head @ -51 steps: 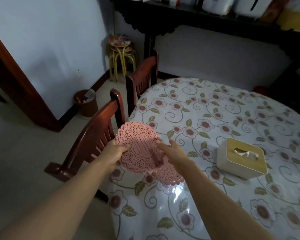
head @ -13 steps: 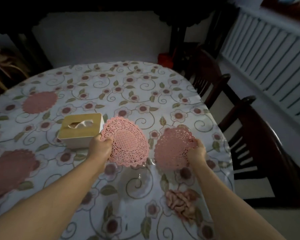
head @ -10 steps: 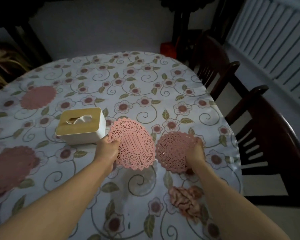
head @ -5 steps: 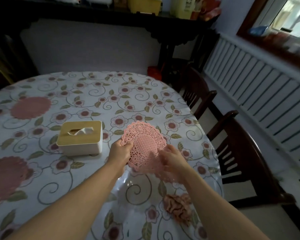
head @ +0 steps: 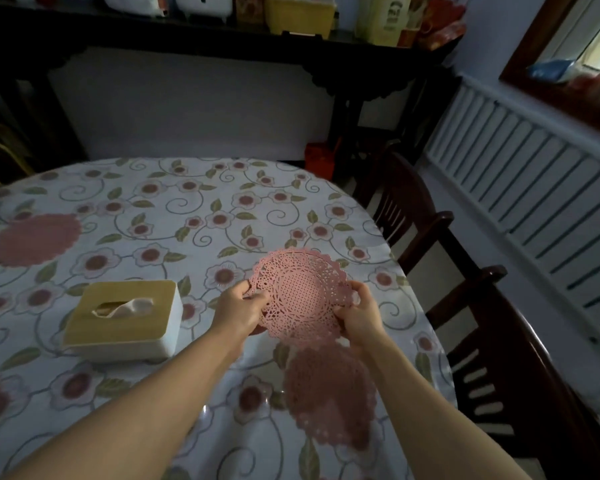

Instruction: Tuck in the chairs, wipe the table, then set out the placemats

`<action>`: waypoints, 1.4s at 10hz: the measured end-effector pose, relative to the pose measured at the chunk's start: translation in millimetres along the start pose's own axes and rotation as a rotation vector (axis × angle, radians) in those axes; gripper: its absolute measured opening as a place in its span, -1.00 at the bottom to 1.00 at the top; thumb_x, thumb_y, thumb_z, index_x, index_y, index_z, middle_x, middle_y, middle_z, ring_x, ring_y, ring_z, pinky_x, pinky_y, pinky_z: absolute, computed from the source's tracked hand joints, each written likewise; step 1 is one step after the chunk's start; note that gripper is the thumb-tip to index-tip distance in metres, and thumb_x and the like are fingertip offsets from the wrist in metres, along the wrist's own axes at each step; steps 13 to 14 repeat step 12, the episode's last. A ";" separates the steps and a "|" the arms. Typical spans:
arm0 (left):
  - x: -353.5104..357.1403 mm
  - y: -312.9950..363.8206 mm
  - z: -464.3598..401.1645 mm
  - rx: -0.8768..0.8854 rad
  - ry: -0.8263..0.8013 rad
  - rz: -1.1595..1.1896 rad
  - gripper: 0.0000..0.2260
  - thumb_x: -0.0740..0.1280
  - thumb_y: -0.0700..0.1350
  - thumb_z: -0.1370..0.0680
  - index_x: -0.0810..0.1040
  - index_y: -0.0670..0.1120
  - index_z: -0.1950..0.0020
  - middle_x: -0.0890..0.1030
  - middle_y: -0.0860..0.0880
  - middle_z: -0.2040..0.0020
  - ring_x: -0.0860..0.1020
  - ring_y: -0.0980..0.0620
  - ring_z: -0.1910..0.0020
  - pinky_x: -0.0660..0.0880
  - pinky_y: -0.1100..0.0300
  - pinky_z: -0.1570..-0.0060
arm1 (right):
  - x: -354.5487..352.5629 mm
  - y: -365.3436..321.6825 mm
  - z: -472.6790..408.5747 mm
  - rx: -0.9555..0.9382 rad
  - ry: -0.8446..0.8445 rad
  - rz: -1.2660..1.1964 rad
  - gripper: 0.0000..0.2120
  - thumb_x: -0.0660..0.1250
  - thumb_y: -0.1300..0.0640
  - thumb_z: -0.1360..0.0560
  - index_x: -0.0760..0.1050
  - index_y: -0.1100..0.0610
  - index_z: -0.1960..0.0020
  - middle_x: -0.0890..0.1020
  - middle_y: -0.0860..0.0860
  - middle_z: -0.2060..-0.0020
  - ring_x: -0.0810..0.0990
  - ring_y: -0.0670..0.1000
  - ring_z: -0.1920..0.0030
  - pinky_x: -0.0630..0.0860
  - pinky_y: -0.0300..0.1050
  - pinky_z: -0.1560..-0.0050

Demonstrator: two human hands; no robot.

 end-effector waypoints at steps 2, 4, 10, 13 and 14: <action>41.5 21.2 -74.7 -0.032 0.037 0.018 -0.80 0.27 -0.24 -0.55 0.49 -0.06 -0.16 0.63 -0.09 -0.01 0.63 0.05 0.26 0.44 0.27 0.44 | -21.8 -12.9 -110.3 0.025 0.104 -0.043 -0.57 0.13 0.47 -0.49 0.35 0.02 -0.19 0.52 0.11 0.33 0.43 0.02 0.46 0.39 -0.18 0.53; 58.5 29.2 -134.1 -0.035 0.074 -0.071 -0.86 0.32 -0.23 -0.52 0.53 -0.02 -0.02 0.66 -0.07 0.08 0.63 0.04 0.26 0.48 0.18 0.29 | -17.3 -22.2 -222.2 0.065 0.191 -0.078 -0.53 0.08 0.47 -0.48 0.35 0.03 -0.25 0.51 0.07 0.30 0.41 -0.01 0.44 0.38 -0.12 0.45; 58.7 12.7 -150.4 -0.083 0.050 -0.216 -0.85 0.34 -0.22 -0.52 0.55 0.00 -0.03 0.64 0.07 0.11 0.63 0.15 0.23 0.48 0.28 0.28 | 17.5 -26.7 -254.1 0.042 0.008 0.459 -0.16 0.27 0.37 -0.45 -0.04 -0.14 -0.53 0.05 0.08 -0.46 0.17 0.23 -0.40 0.37 0.12 -0.30; 56.9 24.4 -112.2 -0.030 -0.028 -0.285 -0.80 0.36 -0.23 -0.50 0.54 -0.02 -0.08 0.61 0.04 0.05 0.61 0.12 0.17 0.46 0.29 0.31 | 14.3 -30.9 -190.4 -0.012 -0.125 0.540 -0.12 0.42 0.20 -0.45 -0.08 -0.04 -0.55 -0.15 0.00 -0.54 -0.05 0.17 -0.52 0.15 0.27 -0.43; 56.9 24.4 -112.2 -0.030 -0.028 -0.285 -0.80 0.36 -0.23 -0.50 0.54 -0.02 -0.08 0.61 0.04 0.05 0.61 0.12 0.17 0.46 0.29 0.31 | 14.3 -30.9 -190.4 -0.012 -0.125 0.540 -0.12 0.42 0.20 -0.45 -0.08 -0.04 -0.55 -0.15 0.00 -0.54 -0.05 0.17 -0.52 0.15 0.27 -0.43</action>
Point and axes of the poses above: each hand's wrist, its own z-axis away from the middle knuckle, its own x-axis out of the palm, y = z × x, the point moved 6 cm from there along -z, towards the middle knuckle
